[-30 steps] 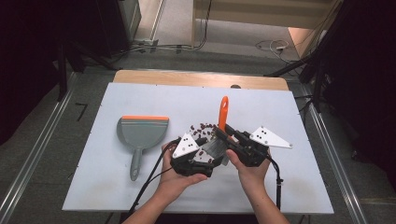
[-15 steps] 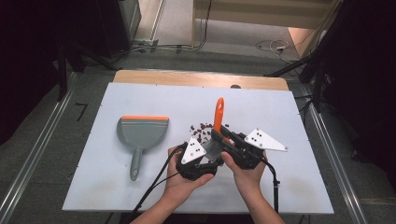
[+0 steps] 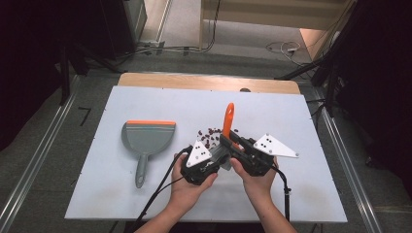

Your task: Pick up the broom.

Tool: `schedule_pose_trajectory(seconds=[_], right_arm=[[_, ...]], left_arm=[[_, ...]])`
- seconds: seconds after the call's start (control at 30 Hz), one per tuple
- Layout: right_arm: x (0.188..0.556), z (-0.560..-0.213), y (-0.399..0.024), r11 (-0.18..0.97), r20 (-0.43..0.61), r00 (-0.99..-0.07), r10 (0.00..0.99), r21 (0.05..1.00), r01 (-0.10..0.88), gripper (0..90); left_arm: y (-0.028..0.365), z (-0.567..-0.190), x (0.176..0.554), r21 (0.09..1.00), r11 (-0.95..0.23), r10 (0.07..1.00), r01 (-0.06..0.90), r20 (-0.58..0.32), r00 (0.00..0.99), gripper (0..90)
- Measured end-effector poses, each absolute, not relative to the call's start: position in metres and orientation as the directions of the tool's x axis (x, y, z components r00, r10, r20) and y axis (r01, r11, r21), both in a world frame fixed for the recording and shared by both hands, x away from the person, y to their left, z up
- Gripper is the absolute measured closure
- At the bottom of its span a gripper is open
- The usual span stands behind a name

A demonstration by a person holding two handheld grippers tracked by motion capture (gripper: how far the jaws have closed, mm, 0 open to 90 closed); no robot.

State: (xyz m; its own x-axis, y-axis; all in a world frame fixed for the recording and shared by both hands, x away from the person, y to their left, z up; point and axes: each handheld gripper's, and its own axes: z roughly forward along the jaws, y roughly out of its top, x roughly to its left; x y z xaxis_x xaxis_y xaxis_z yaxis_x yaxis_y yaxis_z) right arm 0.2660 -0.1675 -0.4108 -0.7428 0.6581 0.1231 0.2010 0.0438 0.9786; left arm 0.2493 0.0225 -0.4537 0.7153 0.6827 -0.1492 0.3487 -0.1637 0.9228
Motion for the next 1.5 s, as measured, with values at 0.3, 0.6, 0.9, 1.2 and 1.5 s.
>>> schedule_pose_trajectory(seconds=[0.3, 0.6, 0.9, 1.2, 1.5], right_arm=[[0.277, -0.403, -0.176, 0.098, 0.122, -0.809, 0.575, 0.972, 0.216, 50.4], [0.292, -0.398, -0.205, 0.099, 0.166, -0.841, 0.515, 0.963, 0.251, 47.8], [0.294, -0.399, -0.207, 0.167, 0.168, -0.905, 0.391, 0.954, 0.249, 51.5], [0.29, -0.404, -0.192, 0.222, 0.201, -0.948, 0.245, 0.941, 0.256, 51.4], [0.292, -0.408, -0.191, 0.229, 0.252, -0.948, 0.195, 0.928, 0.294, 58.2]], left_arm=[[0.038, -0.45, 0.257, 0.912, -0.181, 0.656, 0.368, -0.167, 0.736, 85.7], [0.059, -0.441, 0.265, 0.917, -0.223, 0.586, 0.33, -0.144, 0.797, 85.9], [0.078, -0.43, 0.272, 0.924, -0.271, 0.421, 0.27, -0.138, 0.896, 85.9], [0.081, -0.426, 0.268, 0.935, -0.278, 0.291, 0.218, -0.135, 0.947, 85.9], [0.078, -0.427, 0.267, 0.932, -0.29, 0.25, 0.217, -0.146, 0.957, 85.9]])
